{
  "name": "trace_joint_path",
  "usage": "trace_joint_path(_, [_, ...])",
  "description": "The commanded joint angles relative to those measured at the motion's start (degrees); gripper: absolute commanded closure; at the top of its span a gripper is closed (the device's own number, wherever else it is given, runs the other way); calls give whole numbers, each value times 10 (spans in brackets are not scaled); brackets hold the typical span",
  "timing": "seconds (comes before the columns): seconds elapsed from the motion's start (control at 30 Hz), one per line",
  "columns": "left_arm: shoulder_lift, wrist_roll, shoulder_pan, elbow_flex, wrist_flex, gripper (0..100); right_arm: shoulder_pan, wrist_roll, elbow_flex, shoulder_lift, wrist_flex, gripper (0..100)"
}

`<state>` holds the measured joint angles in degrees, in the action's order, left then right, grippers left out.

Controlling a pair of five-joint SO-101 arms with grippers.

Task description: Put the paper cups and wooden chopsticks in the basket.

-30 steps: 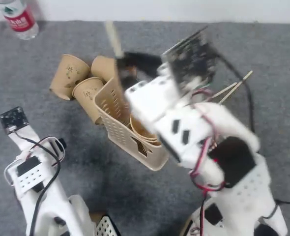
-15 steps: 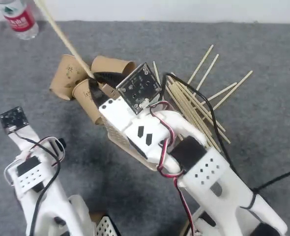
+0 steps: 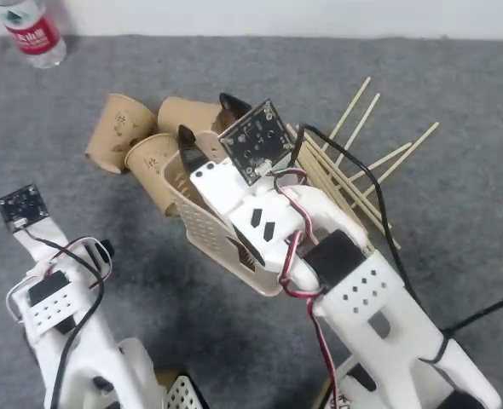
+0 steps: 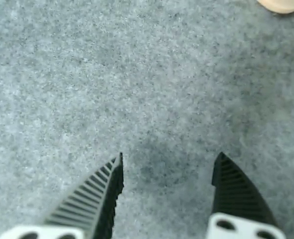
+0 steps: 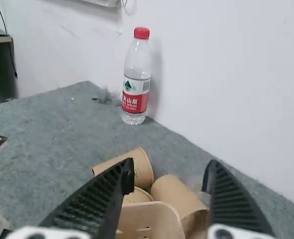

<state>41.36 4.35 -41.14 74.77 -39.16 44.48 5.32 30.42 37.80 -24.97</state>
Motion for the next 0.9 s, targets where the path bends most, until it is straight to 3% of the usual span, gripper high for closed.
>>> trace_joint_path(0.0, [14,0,4,-3,12,724,-10,4,-4,47,-13,806])
trace_joint_path(0.13, [14,0,4,-3,12,724,-50,5,-18,109,-37,819])
trace_joint_path(0.27, [14,0,3,-3,12,724,-179,4,-63,146,-133,819])
trace_joint_path(0.43, [14,0,4,-3,12,724,-336,4,-113,94,-247,819])
trace_joint_path(0.6, [14,0,2,-3,12,724,-458,4,-173,-15,-289,822])
trace_joint_path(0.73, [14,0,1,-3,12,724,-490,23,-190,-118,-289,822])
trace_joint_path(0.87, [14,0,1,-2,12,724,-462,129,-188,-241,-292,823])
